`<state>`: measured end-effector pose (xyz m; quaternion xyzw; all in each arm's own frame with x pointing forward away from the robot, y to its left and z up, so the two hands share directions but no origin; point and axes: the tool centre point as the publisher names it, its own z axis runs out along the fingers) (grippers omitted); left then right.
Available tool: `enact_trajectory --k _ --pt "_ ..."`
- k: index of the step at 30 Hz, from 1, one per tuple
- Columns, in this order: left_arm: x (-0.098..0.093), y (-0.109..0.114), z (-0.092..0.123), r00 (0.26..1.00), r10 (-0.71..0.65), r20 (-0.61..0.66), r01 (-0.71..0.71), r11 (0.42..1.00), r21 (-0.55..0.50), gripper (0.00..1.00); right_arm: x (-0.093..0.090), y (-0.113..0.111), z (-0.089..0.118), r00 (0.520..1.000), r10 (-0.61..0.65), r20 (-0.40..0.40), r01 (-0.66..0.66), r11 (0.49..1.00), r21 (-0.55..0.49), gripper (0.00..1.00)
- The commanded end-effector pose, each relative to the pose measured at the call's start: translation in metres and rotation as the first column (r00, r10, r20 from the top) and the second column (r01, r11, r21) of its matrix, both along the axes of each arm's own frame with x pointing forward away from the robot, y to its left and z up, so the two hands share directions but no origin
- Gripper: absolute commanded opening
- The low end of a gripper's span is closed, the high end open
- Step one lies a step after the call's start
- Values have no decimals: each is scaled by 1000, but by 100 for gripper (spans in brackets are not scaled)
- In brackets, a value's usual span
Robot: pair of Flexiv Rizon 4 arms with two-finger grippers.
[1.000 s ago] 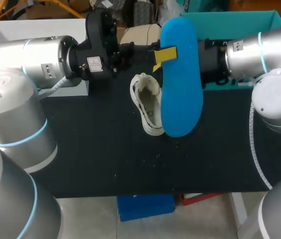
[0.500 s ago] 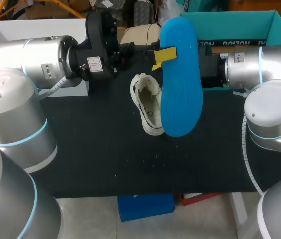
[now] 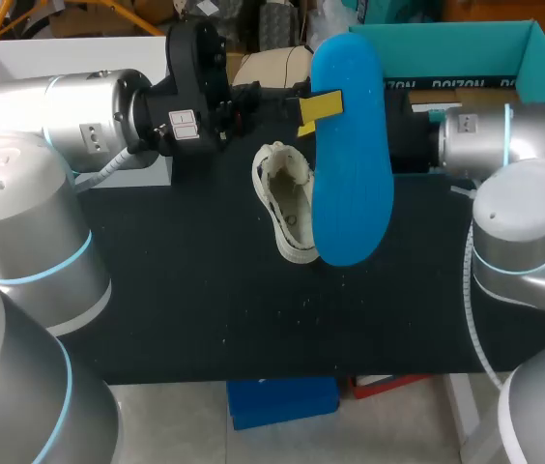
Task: Take the shoe out of the shoebox, open the shoe tongue, remove and reinsert the insole, then place the shoe into the shoebox
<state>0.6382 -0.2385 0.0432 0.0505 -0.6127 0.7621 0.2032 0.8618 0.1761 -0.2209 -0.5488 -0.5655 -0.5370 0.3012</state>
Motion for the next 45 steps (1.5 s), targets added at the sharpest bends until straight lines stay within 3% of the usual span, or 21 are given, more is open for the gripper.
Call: enact_trajectory --k 1,2,5,7,9,13,15,35,37,40,45 --pt "-1 -1 -1 1000 4 1 -4 1000 1 0 1 1 -2 1000 4 2 -4 1000 8 100" --pt "-1 -1 -1 1000 4 1 -4 1000 1 0 1 1 -2 1000 4 2 -4 1000 8 100" --pt "6 -1 7 925 64 375 -110 988 105 0 1 1 -2 1000 4 2 -4 1000 8 100" --pt "7 -2 11 779 38 626 -169 974 151 0 1 1 -2 1000 4 2 -4 1000 8 100" --pt "4 -3 9 624 -18 781 -190 966 174 0 1 1 -2 1000 4 2 -4 1000 8 100" --pt "-2 -3 -3 367 -47 929 -254 956 149 0 1 1 -2 1000 4 2 -4 1000 8 100" --pt "-4 -5 -14 318 -55 946 -283 947 150 0 1 1 -2 1000 4 2 -4 1000 8 100" --pt "-4 -5 -14 318 -55 946 -283 947 150 0 1 1 -2 1000 4 2 -4 1000 8 100" --pt "-17 -2 -13 139 -1 990 -308 950 44 0 1 1 -2 1000 4 2 -4 1000 8 100" --pt "-35 9 -31 -8 37 999 -319 947 -37 0 1 1 -2 1000 4 2 -4 1000 8 100" --pt "-45 27 -70 -89 68 994 -313 945 -93 0 1 1 -2 1000 4 2 -4 1000 8 100"
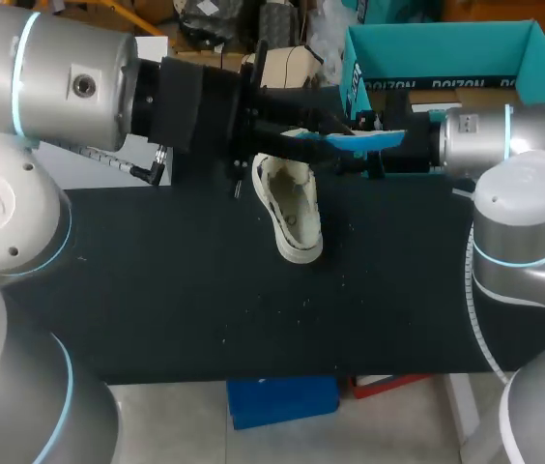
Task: Take the shoe out of the shoebox, open the shoe tongue, remove and reinsert the insole, then place the shoe into the shoebox
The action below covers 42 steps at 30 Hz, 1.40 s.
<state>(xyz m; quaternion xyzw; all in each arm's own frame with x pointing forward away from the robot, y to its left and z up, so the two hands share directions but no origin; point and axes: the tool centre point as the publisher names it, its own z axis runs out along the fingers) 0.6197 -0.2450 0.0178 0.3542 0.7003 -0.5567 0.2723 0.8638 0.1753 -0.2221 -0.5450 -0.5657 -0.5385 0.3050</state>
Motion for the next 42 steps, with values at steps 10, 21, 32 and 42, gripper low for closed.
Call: enact_trajectory --k 10,21,32,42 --pt "-37 45 -99 922 -6 387 79 982 -174 0 -1 2 -1 1000 -4 1 4 1000 0 100" --pt "-53 53 -152 906 -1 424 96 974 -203 0 -1 2 -1 1000 -4 1 4 1000 0 100" --pt "-57 65 -203 894 24 447 101 962 -255 0 -1 2 -1 1000 -4 1 4 1000 0 100" --pt "-59 68 -220 887 25 461 120 952 -283 0 -1 2 -1 1000 -4 1 4 1000 0 100"
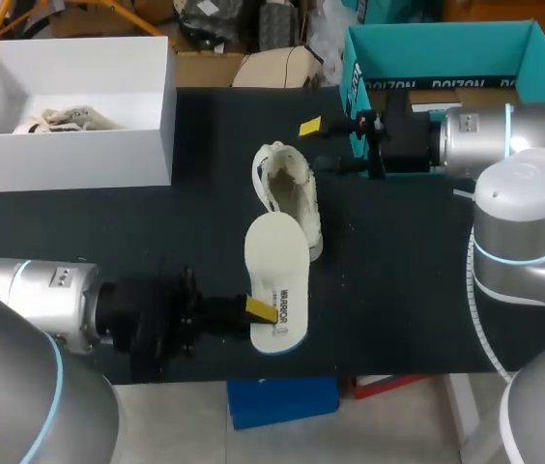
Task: Take the shoe out of the shoebox, open the shoe tongue, remove and reinsert the insole, then place the shoe into the shoebox
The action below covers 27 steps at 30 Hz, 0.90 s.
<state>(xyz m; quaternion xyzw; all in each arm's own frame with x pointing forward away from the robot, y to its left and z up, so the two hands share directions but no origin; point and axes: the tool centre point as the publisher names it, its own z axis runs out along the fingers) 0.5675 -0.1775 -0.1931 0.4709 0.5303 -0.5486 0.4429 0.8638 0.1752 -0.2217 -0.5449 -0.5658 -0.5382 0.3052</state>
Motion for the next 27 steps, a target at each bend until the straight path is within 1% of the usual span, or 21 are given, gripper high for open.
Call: enact_trajectory --k 1,20,22,23,27 --pt "-7 1 -9 1000 22 -1 -22 997 -80 0 0 2 -1 1000 -4 1 4 1000 0 100" --pt "-7 1 -9 1000 22 -1 -22 997 -80 0 0 2 -1 1000 -4 1 4 1000 0 100" --pt "-11 -8 -12 999 0 39 4 995 -97 0 0 2 -1 1000 -4 1 4 1000 0 100" --pt "-12 -12 -15 997 -6 75 12 997 -79 0 0 2 -1 1000 -4 1 4 1000 0 100" --pt "-11 -16 -22 985 -36 167 45 998 -46 0 0 2 -1 1000 -4 1 4 1000 0 100"
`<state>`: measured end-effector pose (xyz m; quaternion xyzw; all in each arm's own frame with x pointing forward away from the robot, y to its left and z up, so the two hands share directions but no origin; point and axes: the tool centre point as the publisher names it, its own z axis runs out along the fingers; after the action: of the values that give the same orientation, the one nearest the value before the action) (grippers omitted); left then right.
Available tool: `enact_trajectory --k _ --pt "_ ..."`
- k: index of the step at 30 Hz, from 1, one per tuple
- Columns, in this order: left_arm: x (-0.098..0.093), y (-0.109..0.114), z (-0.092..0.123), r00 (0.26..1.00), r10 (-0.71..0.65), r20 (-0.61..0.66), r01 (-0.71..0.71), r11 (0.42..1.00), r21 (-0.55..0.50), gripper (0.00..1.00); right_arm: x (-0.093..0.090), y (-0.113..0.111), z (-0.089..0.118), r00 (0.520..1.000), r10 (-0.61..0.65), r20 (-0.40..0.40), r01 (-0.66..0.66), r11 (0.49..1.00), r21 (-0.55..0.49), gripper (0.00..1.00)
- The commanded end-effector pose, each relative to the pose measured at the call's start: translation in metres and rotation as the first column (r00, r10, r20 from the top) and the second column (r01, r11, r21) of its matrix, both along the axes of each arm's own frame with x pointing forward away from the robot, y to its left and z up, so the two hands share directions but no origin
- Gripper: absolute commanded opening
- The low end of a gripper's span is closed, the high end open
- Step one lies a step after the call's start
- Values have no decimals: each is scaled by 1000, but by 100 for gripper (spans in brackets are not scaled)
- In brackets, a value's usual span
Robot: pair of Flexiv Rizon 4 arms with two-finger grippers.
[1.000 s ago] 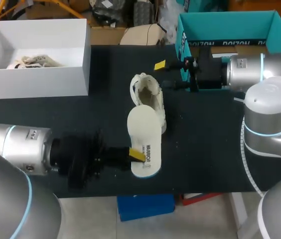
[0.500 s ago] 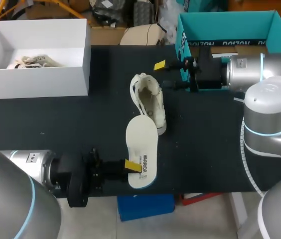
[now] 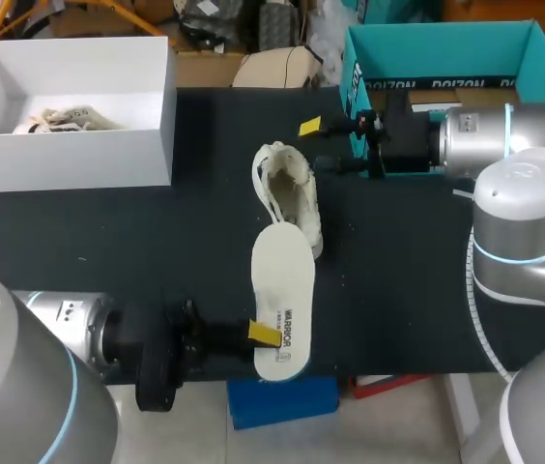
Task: Take the shoe out of the shoebox, open the shoe tongue, remove and reinsert the insole, then place the shoe into the shoebox
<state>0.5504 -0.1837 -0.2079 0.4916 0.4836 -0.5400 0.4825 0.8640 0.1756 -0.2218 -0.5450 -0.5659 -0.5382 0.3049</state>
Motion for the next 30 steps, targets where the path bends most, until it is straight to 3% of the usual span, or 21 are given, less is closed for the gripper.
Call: enact_trajectory --k 1,12,22,30 --pt "7 -9 -10 998 -30 61 30 999 11 0 -1 1 -1 1000 -4 1 4 1000 1 100" --pt "44 12 -41 989 -54 136 52 999 17 0 -1 1 -1 1000 -4 1 4 1000 1 100" --pt "106 31 -54 982 -57 181 42 996 84 0 -1 1 -1 1000 -4 1 4 1000 1 100" --pt "154 34 -57 977 -70 200 45 991 124 0 -1 1 -1 1000 -4 1 4 1000 1 100"
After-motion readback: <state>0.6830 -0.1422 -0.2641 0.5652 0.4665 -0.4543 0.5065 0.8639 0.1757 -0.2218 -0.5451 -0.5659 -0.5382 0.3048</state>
